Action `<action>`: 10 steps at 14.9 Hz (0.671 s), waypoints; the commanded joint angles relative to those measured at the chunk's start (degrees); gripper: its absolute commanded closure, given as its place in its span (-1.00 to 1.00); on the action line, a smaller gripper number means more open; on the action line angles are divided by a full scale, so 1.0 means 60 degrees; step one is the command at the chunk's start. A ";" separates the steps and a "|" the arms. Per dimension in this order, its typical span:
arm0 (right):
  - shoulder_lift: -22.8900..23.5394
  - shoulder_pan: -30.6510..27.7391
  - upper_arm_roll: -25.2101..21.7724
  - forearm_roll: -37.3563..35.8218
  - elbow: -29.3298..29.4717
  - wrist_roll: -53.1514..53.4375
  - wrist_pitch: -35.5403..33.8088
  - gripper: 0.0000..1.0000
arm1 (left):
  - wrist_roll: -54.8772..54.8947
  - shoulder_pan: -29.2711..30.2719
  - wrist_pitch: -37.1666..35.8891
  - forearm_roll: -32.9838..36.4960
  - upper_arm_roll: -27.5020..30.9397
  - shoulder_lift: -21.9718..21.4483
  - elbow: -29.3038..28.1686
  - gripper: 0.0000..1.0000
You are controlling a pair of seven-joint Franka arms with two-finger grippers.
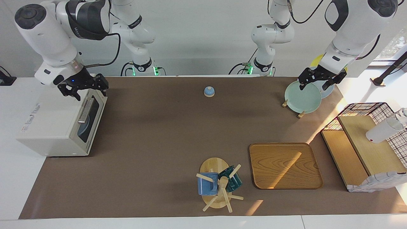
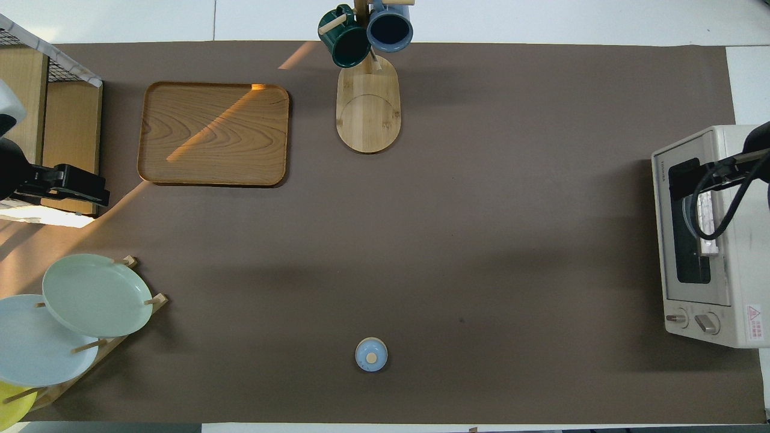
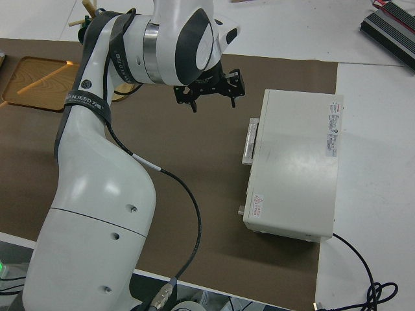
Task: Put eggplant into oven
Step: 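Swing the oven door shut with the right gripper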
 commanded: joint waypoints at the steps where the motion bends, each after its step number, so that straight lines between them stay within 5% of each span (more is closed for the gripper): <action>1: 0.0091 0.0496 -0.0071 0.0113 0.0205 0.0659 -0.0202 -1.00 | 0.0039 0.0114 -0.0062 0.0201 -0.0103 -0.0045 0.0037 -1.00; 3: -0.0156 0.0762 -0.0159 0.0127 0.0001 0.0880 -0.0145 -1.00 | 0.0039 0.0114 -0.0062 0.0201 -0.0103 -0.0045 0.0037 -1.00; 6: -0.0334 0.1816 -0.1328 0.0272 -0.0220 0.1056 0.0337 -1.00 | 0.0039 0.0114 -0.0062 0.0201 -0.0103 -0.0045 0.0037 -1.00; 10: -0.0861 0.1964 -0.1478 0.0420 -0.1128 0.1348 0.0836 -1.00 | 0.0039 0.0114 -0.0062 0.0201 -0.0103 -0.0045 0.0037 -1.00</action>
